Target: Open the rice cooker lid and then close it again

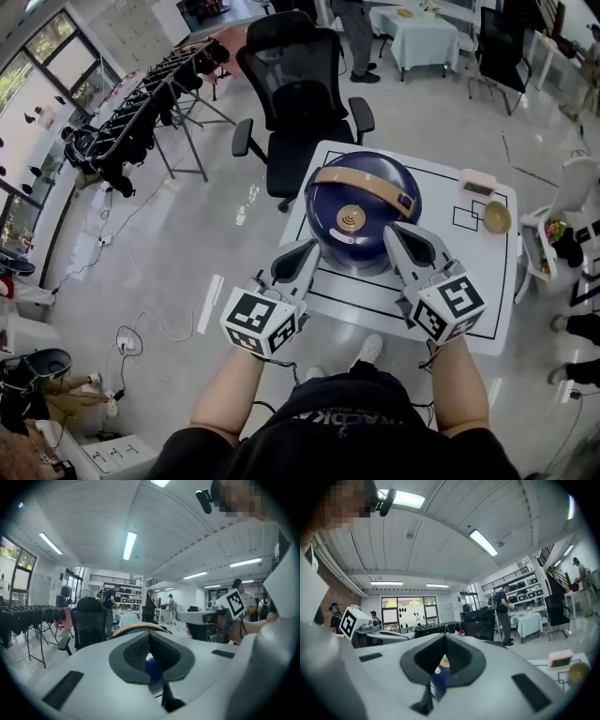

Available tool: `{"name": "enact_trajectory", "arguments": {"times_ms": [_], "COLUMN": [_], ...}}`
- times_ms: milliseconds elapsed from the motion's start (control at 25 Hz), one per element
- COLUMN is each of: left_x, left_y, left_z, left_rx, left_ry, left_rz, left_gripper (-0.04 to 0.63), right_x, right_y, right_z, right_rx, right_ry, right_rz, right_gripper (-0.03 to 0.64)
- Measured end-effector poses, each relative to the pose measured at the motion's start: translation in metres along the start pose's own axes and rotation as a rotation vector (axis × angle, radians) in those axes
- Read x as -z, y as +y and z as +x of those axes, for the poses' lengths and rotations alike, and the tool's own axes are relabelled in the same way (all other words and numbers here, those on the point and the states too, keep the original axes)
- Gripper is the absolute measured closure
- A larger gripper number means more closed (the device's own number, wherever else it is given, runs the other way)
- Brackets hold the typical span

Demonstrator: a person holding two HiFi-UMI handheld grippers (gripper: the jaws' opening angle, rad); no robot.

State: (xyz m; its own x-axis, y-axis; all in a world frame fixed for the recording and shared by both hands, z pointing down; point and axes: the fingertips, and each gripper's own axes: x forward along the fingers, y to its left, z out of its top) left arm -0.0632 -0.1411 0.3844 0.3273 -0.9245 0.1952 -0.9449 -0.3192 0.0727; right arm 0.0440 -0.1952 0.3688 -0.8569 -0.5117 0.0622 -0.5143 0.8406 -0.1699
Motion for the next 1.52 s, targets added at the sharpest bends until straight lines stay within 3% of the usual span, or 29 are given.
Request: {"name": "enact_trajectory", "arguments": {"times_ms": [480, 800, 1520], "left_x": [0.019, 0.031, 0.038], "left_y": [-0.038, -0.073, -0.1], "left_z": [-0.086, -0.12, -0.121], "left_rx": [0.191, 0.295, 0.342], "left_ry": [0.005, 0.012, 0.001], "left_rz": [0.075, 0.107, 0.085], "left_gripper": [0.592, 0.592, 0.592], "right_x": [0.018, 0.029, 0.039], "right_y": [0.093, 0.128, 0.132], "right_z": [-0.067, -0.125, -0.157], "right_rx": [0.195, 0.337, 0.396], "right_ry": [-0.009, -0.022, 0.007], "right_rz": [-0.009, -0.006, -0.019], "right_gripper": [0.615, 0.615, 0.615]}}
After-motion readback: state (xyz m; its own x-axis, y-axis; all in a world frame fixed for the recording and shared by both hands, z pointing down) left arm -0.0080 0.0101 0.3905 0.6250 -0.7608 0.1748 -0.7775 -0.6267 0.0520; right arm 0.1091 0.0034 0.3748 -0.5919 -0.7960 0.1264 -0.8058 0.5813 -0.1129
